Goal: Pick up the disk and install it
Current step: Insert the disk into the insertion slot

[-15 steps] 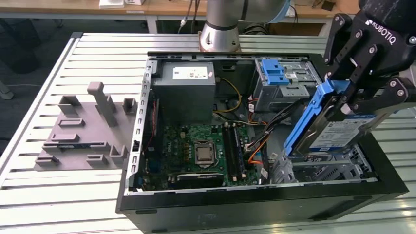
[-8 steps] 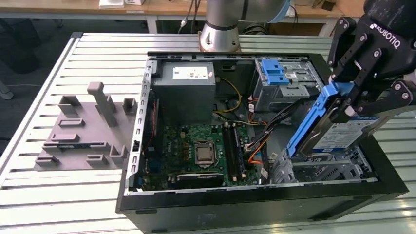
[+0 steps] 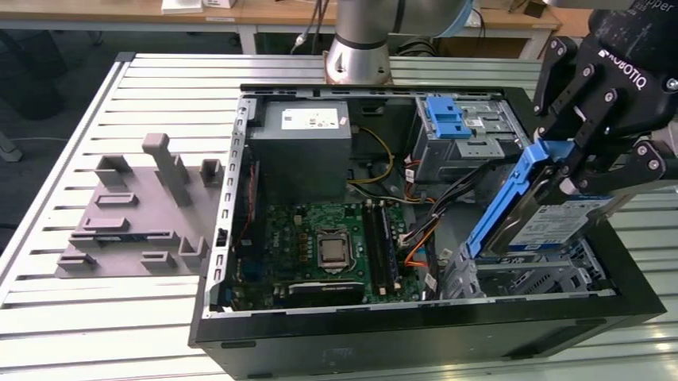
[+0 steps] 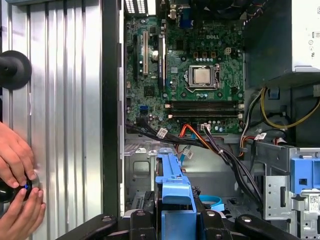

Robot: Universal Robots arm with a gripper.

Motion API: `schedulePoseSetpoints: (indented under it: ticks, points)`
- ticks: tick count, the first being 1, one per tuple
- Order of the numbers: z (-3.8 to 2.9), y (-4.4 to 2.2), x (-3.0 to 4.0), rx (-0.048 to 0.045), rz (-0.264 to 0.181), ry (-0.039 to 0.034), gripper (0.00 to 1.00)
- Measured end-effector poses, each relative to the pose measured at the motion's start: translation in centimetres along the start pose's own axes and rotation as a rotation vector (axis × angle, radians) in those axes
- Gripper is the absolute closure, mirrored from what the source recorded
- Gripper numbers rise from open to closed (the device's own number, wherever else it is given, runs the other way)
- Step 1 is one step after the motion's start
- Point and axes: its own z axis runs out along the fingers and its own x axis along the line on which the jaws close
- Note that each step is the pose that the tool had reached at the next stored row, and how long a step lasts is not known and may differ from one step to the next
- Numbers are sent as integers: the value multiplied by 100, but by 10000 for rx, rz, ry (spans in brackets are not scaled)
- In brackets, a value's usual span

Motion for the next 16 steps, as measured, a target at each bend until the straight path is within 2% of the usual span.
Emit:
schedulePoseSetpoints:
  ticks: [16]
  points:
    - [56,-18,-1,1,-32,-5,64]
